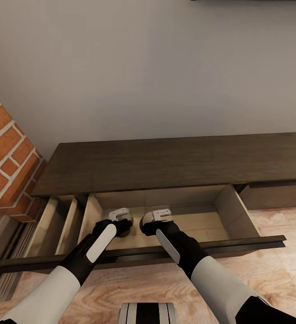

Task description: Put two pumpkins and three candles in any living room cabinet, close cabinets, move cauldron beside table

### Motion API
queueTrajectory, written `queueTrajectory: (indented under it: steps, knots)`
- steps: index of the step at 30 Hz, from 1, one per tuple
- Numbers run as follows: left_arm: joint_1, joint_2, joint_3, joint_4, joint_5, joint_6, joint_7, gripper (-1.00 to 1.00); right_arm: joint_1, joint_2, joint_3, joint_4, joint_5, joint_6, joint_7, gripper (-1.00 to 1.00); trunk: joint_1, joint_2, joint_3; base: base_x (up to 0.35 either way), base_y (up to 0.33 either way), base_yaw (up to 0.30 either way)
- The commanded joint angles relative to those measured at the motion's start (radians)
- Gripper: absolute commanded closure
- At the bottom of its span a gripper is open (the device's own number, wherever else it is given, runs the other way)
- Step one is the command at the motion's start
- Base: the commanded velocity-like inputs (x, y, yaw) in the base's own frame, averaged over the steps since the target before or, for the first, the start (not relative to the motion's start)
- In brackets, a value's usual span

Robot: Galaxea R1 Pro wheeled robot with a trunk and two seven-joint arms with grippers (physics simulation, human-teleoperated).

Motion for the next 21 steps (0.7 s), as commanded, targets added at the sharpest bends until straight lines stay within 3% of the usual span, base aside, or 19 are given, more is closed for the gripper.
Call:
queueTrajectory:
  steps: [1, 3, 4, 8, 9, 21]
  knots:
    - [-0.001, 0.000, -0.002, -0.002, 0.009, 0.000, 0.009, 1.00, -0.001, 0.000, 0.002, -0.001, -0.010, 0.002, -0.009, 1.00, 0.000, 0.000, -0.001, 0.000, 0.000, 0.000]
    - [0.000, 0.000, -0.002, -0.002, 0.009, 0.000, 0.009, 1.00, -0.001, 0.000, 0.002, -0.001, -0.010, 0.002, -0.009, 1.00, 0.000, 0.000, -0.001, 0.000, 0.000, 0.000]
    - [0.000, 0.000, -0.002, -0.003, 0.009, 0.000, 0.009, 1.00, -0.001, 0.000, 0.002, -0.001, -0.010, 0.002, -0.009, -1.00, 0.000, 0.000, -0.001, 0.000, 0.000, 0.000]
    - [0.000, 0.000, -0.002, -0.003, 0.009, 0.000, 0.010, 1.00, -0.001, 0.000, 0.002, -0.001, -0.010, 0.003, -0.009, -1.00, 0.000, 0.000, -0.001, 0.000, 0.000, 0.000]
    - [-0.001, 0.000, -0.002, -0.003, 0.009, 0.000, 0.010, -1.00, -0.001, 0.000, 0.002, -0.002, -0.010, 0.003, -0.009, -1.00, 0.000, 0.000, -0.001, 0.000, 0.000, 0.000]
    - [0.000, 0.000, 0.000, -0.003, 0.009, 0.000, 0.012, -1.00, -0.001, 0.000, 0.002, -0.002, -0.010, 0.006, -0.007, -1.00, 0.000, 0.000, -0.001, 0.000, 0.000, 0.000]
